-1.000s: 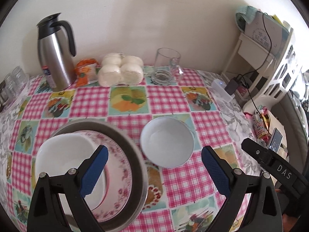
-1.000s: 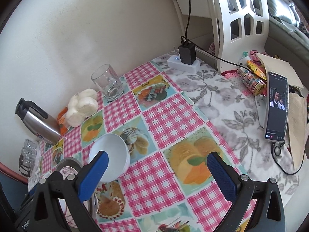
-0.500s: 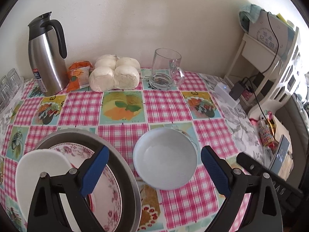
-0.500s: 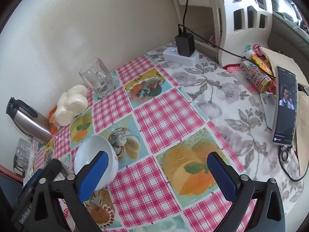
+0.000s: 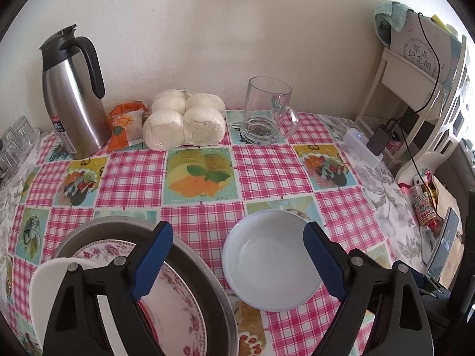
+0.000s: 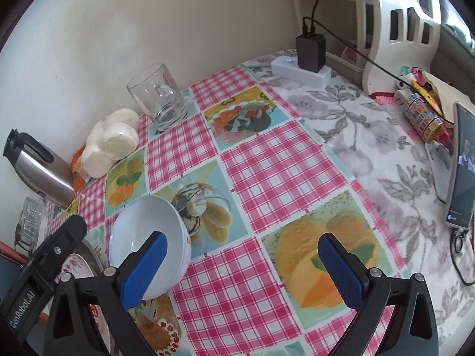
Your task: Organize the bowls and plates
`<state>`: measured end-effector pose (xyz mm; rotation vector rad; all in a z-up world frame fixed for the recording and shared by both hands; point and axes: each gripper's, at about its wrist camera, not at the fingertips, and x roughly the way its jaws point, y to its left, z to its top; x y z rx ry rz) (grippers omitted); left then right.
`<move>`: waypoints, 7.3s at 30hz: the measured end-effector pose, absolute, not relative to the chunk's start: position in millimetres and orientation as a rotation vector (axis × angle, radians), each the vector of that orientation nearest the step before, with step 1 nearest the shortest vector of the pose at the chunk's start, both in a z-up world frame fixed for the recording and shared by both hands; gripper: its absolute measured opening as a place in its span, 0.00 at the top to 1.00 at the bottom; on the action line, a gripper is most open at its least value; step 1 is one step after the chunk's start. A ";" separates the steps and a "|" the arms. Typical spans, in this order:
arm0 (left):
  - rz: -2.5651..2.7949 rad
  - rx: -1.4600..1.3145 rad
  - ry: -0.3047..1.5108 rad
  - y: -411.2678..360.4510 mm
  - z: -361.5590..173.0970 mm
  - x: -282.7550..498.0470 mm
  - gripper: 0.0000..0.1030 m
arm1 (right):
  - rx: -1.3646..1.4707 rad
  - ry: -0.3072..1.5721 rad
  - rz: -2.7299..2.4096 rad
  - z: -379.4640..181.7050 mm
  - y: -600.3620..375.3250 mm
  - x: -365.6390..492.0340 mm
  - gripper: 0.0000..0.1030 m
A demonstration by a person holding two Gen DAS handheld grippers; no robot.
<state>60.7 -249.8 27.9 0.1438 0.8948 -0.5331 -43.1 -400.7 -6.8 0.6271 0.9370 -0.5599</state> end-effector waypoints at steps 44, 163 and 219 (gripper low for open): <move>-0.701 0.257 1.098 -306.7 -30.1 33.7 0.60 | 0.781 0.977 -0.385 -56.5 -426.8 -56.7 0.90; -0.182 0.127 1.108 10.6 13.8 -62.1 0.11 | 0.331 0.975 -0.294 27.6 -173.5 -118.4 0.00; -0.178 0.137 1.171 13.4 1.5 -66.7 0.11 | 0.326 1.039 -0.315 16.2 -176.9 -126.0 0.00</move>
